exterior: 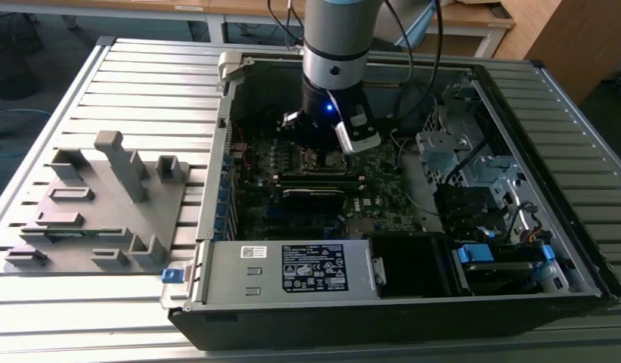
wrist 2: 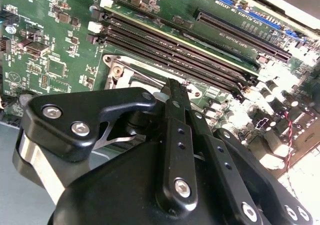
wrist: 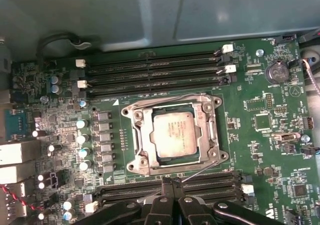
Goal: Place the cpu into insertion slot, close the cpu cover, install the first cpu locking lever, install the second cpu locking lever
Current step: 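Install the second cpu locking lever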
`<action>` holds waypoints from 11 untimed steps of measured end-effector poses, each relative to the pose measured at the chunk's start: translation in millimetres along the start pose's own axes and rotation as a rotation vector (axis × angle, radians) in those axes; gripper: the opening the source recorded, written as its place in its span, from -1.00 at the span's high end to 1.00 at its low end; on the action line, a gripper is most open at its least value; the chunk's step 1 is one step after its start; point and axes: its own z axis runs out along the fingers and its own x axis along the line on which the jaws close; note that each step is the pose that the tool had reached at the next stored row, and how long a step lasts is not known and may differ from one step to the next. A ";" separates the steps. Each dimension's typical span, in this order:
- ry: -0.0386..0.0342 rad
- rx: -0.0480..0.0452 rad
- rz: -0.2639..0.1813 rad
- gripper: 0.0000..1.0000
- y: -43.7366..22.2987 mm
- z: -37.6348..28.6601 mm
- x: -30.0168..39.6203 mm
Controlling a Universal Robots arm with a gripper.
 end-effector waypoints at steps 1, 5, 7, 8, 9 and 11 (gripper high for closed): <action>-0.0001 0.0000 0.000 0.80 -0.2 0.6 0.5; -0.0001 0.0001 0.000 0.80 -0.8 3.4 1.7; 0.0000 0.0008 0.000 0.80 -0.9 4.0 1.9; 0.0000 0.0009 0.000 0.80 -0.9 4.0 1.9; -0.0002 0.0008 0.000 0.80 -0.8 4.1 1.9; -0.0002 0.0009 0.000 0.80 -0.8 4.1 1.9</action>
